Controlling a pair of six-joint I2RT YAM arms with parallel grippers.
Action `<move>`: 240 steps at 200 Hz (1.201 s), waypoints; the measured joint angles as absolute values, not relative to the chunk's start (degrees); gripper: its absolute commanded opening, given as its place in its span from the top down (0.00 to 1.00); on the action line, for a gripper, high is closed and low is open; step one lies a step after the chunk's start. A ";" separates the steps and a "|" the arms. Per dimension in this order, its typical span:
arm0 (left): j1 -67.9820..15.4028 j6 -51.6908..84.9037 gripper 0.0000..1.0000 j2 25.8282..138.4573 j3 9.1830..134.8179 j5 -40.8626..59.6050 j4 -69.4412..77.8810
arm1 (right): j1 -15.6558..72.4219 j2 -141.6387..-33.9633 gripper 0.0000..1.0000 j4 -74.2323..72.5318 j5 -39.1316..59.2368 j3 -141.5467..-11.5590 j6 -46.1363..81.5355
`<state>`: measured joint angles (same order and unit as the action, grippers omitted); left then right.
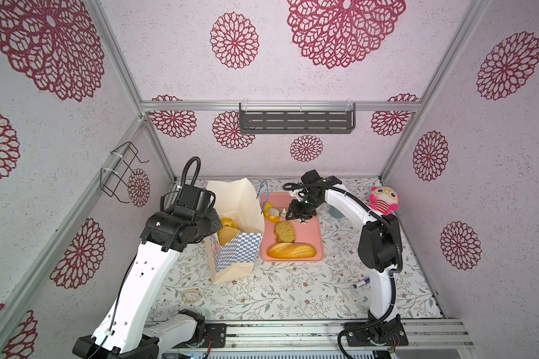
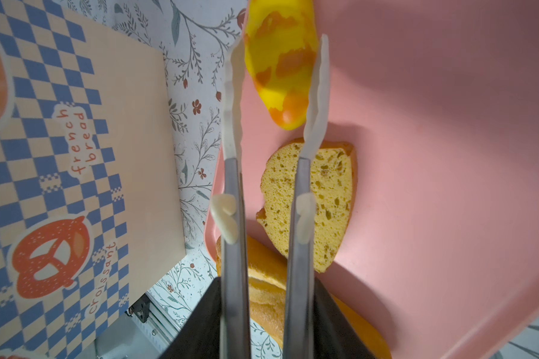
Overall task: Place the fake bread into the paper bag
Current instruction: 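Lift the yellow striped roll with the tongs and swing it over the bag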
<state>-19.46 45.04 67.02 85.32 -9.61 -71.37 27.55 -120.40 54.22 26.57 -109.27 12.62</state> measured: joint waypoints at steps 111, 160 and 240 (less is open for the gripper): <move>-19.46 45.08 1.00 64.62 84.47 -9.76 -72.31 | 28.99 -121.93 1.00 53.67 26.11 -109.34 13.13; -19.46 45.04 1.00 64.62 84.47 -9.74 -72.34 | 28.99 -119.37 1.00 52.56 25.19 -107.48 13.61; -19.44 45.01 1.00 65.39 84.60 -9.74 -72.14 | 28.25 -98.63 1.00 52.18 23.62 -103.39 17.10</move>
<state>-19.44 45.01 65.39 84.60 -9.74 -72.14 28.25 -98.63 52.18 23.62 -103.39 17.10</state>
